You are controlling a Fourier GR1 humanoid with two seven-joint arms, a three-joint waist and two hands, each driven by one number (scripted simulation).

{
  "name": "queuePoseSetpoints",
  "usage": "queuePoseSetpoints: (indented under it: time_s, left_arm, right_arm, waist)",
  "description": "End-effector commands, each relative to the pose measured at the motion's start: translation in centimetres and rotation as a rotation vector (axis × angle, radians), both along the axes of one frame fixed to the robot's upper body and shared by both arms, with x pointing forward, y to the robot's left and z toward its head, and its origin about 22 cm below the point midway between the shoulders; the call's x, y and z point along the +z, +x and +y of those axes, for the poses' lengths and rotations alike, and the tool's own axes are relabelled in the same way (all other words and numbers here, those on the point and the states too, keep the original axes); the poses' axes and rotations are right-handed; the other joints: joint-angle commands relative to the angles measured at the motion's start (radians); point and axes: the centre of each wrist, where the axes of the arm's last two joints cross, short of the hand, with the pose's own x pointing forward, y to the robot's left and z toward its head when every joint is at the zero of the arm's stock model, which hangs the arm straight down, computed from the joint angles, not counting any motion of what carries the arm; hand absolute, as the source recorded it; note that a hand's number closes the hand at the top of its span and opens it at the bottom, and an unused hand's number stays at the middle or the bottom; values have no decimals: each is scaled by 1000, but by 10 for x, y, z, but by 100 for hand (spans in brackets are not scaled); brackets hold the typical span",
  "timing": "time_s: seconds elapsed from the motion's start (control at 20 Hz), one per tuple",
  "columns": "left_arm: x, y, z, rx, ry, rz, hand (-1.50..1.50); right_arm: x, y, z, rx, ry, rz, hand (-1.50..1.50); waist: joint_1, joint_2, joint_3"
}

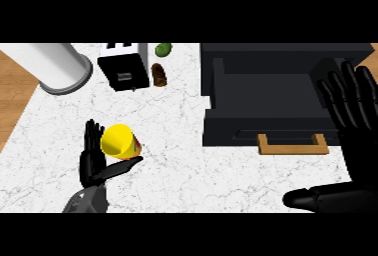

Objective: Pick up the cup, place it into the drawer and close the drawer

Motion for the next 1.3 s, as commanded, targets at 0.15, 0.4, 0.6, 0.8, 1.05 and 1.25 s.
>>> queuePoseSetpoints:
  time_s: [0.15,0.4,0.6,0.8,1.05,1.25]
  left_arm:
    - [-9,3,-4,-2,-64,-9,-150]
    - [-9,16,-6,-65,-136,-40,-150]
    - [-18,0,-2,-114,-204,-62,-150]
    - [-17,7,-8,-175,-255,-117,150]
    - [-13,20,-19,-165,-193,-190,150]
    - [-1,30,-3,-107,-113,-221,150]
  right_arm:
    - [7,-2,1,16,-13,6,-150]
    - [1,-2,2,14,15,15,-150]
    - [-6,3,3,-6,-1,5,-150]
    - [8,1,14,3,1,-5,-150]
    - [-3,-8,2,19,-13,6,-150]
    - [-3,-1,-10,-4,-8,12,-150]
  waist:
    - [0,0,0]
    - [-5,1,-1]
    - [-1,1,0]
    - [-3,2,-1]
    - [-8,2,-1]
    - [-4,1,0]
